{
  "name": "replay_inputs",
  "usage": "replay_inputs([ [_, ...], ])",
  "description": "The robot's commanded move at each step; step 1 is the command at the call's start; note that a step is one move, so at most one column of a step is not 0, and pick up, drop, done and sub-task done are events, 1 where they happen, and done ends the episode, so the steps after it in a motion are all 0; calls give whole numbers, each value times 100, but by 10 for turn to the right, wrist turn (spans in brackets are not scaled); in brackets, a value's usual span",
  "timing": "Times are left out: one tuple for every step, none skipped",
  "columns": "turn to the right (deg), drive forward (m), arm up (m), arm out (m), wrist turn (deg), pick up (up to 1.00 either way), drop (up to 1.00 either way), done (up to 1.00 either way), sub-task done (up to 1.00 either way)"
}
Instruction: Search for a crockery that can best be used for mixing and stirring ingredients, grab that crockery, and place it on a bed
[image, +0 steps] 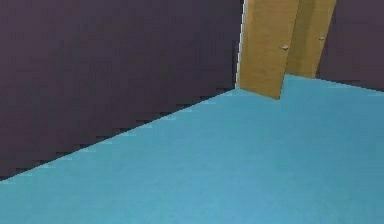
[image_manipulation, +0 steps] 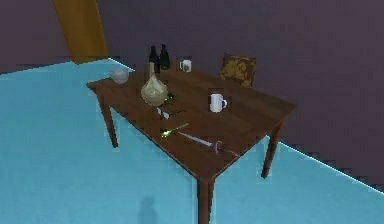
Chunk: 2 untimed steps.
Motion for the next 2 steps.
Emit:
replay_inputs([
  [450, 0, 0, 0, 0, 0, 0, 0, 0],
  [0, 100, 0, 0, 0, 0, 0, 0, 0],
])
